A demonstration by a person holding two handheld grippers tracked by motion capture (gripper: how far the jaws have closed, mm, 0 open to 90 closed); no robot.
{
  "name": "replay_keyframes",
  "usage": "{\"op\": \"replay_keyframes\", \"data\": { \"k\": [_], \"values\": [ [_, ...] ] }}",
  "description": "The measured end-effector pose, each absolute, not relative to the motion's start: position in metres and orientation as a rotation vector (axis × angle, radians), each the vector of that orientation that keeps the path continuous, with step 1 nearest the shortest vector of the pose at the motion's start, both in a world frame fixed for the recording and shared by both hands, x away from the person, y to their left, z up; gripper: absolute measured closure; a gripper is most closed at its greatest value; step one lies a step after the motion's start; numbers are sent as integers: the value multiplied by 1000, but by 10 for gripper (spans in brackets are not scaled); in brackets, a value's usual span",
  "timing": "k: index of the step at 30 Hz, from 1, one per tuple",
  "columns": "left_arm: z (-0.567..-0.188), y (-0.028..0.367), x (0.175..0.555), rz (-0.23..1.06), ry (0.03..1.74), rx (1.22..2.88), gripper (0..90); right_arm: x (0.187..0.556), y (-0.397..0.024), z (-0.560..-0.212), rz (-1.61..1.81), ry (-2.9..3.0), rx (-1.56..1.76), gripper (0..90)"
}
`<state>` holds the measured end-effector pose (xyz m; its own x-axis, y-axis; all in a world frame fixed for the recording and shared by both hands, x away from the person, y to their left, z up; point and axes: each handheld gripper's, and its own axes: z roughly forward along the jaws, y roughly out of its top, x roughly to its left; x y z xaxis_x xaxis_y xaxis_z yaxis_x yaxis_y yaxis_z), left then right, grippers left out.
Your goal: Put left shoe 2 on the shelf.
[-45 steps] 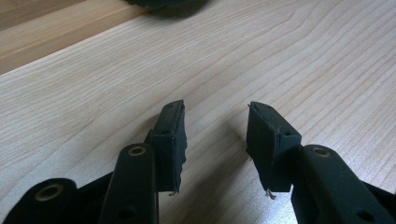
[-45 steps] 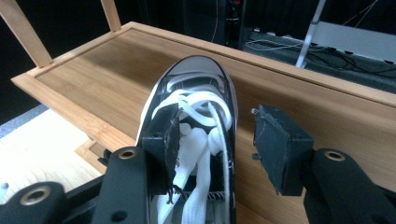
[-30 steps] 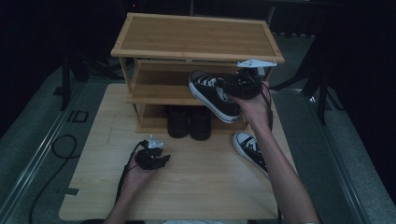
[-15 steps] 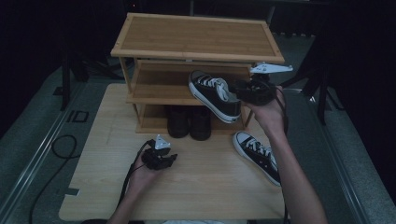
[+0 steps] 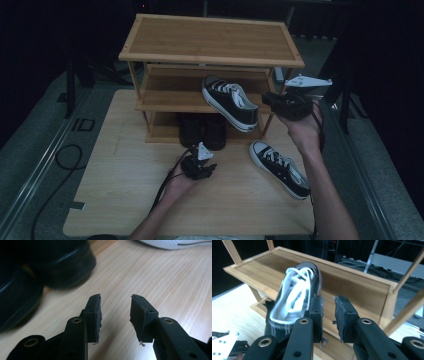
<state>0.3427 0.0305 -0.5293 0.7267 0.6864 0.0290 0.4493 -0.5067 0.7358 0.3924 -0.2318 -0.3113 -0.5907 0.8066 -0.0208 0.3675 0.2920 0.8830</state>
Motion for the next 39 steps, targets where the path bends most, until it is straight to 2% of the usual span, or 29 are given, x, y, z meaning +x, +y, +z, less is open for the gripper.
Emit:
{"op": "replay_keyframes", "data": {
  "k": [17, 23, 27, 36, 39],
  "values": [
    [-536, -17, 368, 401, 862, 2174, 609, 396, -242, -342, 1178, 2172, 1104, 754],
    [-537, -35, 375, 435, 883, 2150, 606, 393, -244, -350, 1165, 2186, 1113, 753],
    [-541, -46, 384, 463, 917, 2118, 654, 391, -246, -355, 1157, 2197, 1115, 764],
    [-539, -58, 403, 565, 981, 2056, 889, 385, -251, -365, 1153, 2213, 1119, 760],
    [-542, -62, 407, 600, 1002, 2042, 900, 384, -252, -368, 1156, 2215, 1125, 759]
  ]
}}
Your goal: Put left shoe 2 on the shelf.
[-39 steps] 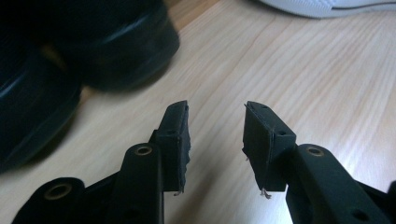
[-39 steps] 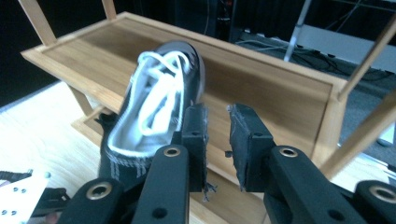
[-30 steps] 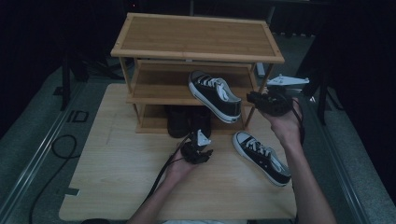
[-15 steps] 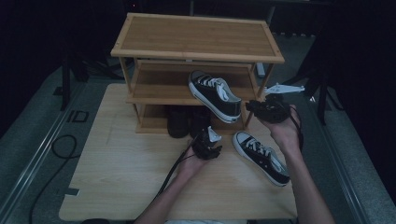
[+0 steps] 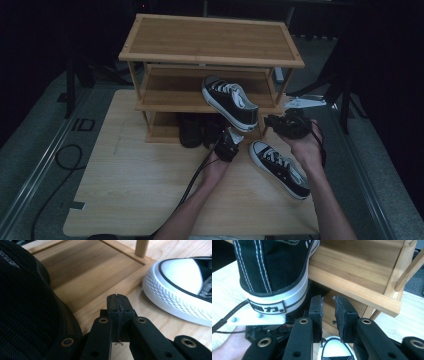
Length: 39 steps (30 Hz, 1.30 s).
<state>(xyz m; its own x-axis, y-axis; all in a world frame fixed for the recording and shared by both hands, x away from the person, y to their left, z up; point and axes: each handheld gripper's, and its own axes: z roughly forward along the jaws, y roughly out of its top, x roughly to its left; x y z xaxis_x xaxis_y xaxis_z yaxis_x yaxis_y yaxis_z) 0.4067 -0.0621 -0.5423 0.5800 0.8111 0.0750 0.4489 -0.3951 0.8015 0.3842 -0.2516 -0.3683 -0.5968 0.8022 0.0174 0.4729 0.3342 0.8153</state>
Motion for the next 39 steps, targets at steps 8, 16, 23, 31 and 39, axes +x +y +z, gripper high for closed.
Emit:
{"op": "replay_keyframes", "data": {
  "k": [8, 16, 23, 31, 39],
  "values": [
    [-555, -68, 415, 649, 1072, 2001, 900, 380, -251, -372, 1158, 2228, 1120, 753],
    [-558, -73, 423, 650, 1119, 1969, 899, 376, -249, -372, 1162, 2239, 1098, 749],
    [-558, -77, 427, 623, 1124, 1980, 900, 370, -247, -374, 1171, 2251, 1074, 750],
    [-558, -79, 429, 626, 1132, 1975, 900, 356, -243, -369, 1206, 2248, 1000, 753],
    [-558, -80, 431, 635, 1132, 1980, 900, 347, -234, -366, 1201, 2254, 918, 759]
  ]
}}
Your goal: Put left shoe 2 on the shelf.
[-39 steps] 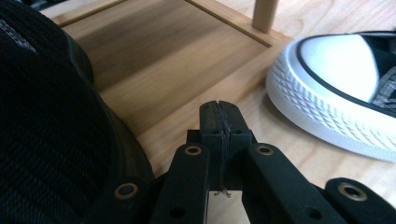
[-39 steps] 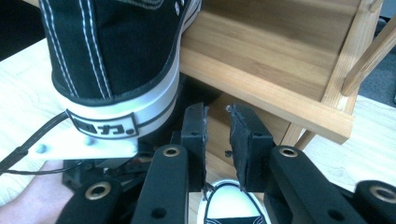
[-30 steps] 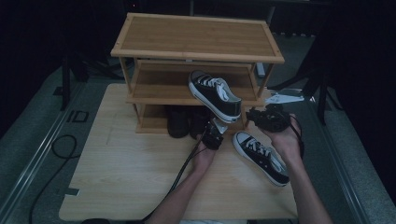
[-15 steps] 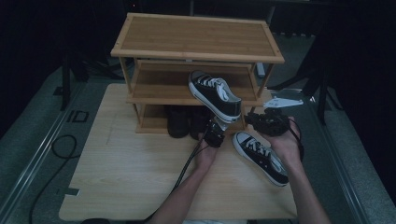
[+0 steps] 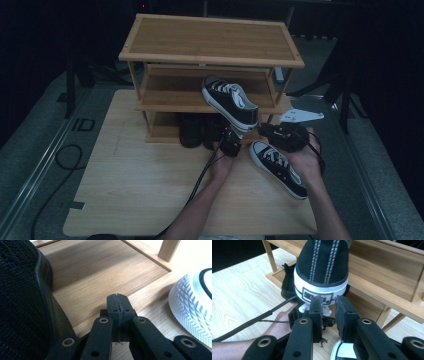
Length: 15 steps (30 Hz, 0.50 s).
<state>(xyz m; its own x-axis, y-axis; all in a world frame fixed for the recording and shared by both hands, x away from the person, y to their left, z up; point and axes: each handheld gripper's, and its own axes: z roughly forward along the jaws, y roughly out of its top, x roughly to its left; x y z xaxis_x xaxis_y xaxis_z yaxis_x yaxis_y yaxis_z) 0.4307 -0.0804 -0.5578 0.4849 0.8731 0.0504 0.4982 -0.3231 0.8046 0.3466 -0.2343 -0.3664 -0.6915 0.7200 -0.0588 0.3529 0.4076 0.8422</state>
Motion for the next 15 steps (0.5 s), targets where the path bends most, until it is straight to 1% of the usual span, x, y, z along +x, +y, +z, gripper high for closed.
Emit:
{"op": "replay_keyframes", "data": {
  "k": [8, 11, 15],
  "values": [
    [-558, -81, 431, 637, 1134, 1982, 900, 348, -227, -372, 1182, 2266, 909, 785],
    [-558, -81, 431, 626, 1141, 1964, 900, 348, -226, -372, 1185, 2273, 910, 816],
    [-558, -80, 431, 626, 1136, 1980, 900, 347, -224, -372, 1189, 2273, 907, 820]
  ]
}}
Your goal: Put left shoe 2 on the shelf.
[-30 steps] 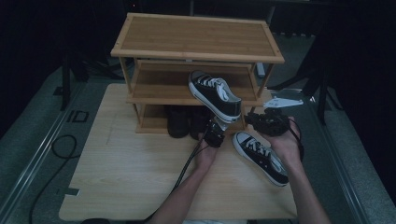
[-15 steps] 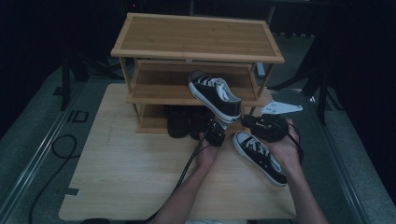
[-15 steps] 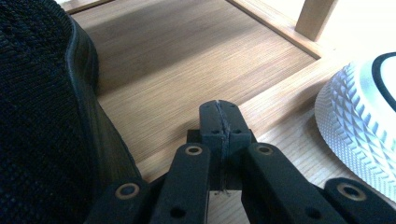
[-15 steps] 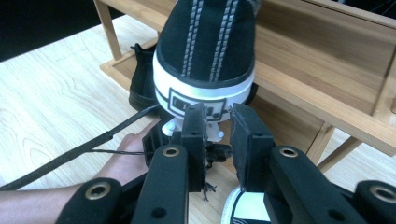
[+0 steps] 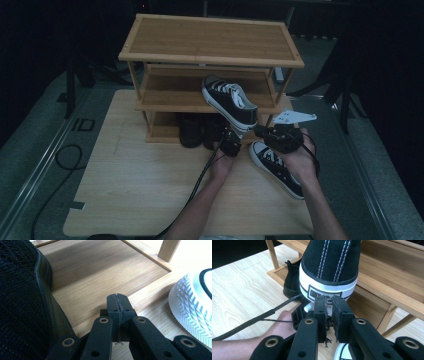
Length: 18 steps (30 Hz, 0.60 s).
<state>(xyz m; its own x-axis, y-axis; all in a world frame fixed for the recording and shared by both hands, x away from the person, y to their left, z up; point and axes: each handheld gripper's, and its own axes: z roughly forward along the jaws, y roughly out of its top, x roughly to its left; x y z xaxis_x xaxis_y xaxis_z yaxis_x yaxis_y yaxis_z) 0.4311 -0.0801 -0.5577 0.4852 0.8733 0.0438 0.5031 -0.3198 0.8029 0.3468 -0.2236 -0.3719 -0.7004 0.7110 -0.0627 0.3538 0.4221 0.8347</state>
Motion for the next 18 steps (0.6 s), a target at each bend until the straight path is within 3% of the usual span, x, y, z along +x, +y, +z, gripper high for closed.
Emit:
{"op": "replay_keyframes", "data": {
  "k": [18],
  "values": [
    [-558, -81, 430, 641, 1130, 1988, 900, 346, -194, -371, 1252, 2346, 829, 899]
  ]
}}
